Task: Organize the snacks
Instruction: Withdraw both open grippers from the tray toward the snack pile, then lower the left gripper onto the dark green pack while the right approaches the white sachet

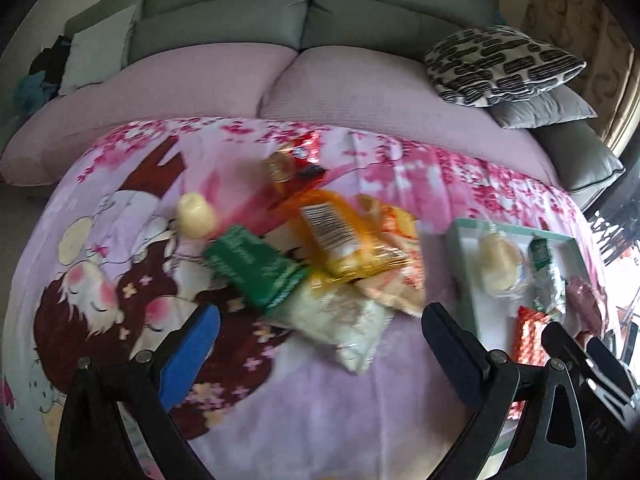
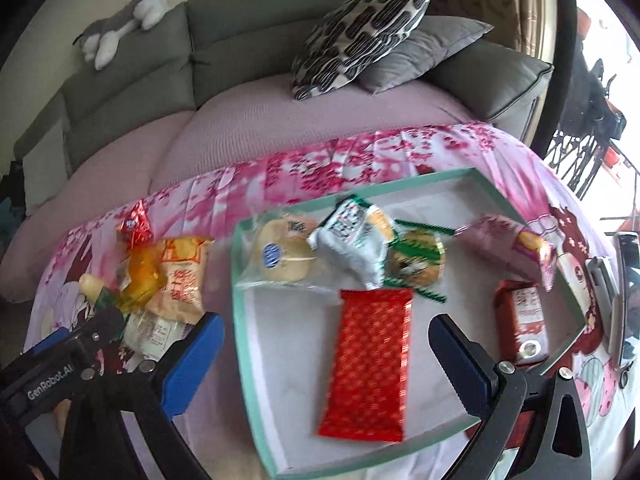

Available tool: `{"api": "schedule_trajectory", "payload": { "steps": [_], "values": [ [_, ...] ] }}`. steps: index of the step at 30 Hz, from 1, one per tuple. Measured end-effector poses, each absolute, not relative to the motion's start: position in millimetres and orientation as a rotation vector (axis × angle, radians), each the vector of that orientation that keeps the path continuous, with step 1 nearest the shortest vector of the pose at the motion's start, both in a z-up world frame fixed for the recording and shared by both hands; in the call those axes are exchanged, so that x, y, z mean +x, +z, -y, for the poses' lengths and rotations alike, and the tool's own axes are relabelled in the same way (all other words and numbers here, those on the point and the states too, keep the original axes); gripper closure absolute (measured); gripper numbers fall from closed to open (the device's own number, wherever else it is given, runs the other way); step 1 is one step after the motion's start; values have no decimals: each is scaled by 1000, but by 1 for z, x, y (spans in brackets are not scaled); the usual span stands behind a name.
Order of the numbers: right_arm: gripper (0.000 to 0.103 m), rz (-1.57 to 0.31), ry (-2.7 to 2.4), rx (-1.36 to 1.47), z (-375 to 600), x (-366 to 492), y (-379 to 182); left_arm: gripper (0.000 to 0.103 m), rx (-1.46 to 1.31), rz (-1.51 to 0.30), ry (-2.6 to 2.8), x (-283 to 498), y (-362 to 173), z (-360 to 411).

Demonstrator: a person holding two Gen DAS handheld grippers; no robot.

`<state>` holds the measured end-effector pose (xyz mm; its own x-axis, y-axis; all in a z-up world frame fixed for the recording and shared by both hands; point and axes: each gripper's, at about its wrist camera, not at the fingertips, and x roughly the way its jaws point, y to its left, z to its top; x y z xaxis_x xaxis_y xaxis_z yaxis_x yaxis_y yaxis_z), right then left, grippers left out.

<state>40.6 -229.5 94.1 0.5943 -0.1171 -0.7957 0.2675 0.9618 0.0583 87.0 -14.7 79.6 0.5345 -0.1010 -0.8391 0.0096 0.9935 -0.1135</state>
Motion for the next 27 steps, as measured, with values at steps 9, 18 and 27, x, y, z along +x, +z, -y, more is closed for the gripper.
{"api": "schedule_trajectory", "payload": {
  "steps": [9,18,27],
  "values": [
    [0,-883,-195,161,193,42,101,2,-141,-1013,-5,85,76,-30],
    [0,-900,-124,140,148,51,93,2,-185,-1001,56,82,79,-76],
    [0,-957,-76,98,114,65,68,2,-235,-1043,96,88,57,-107]
  ]
}}
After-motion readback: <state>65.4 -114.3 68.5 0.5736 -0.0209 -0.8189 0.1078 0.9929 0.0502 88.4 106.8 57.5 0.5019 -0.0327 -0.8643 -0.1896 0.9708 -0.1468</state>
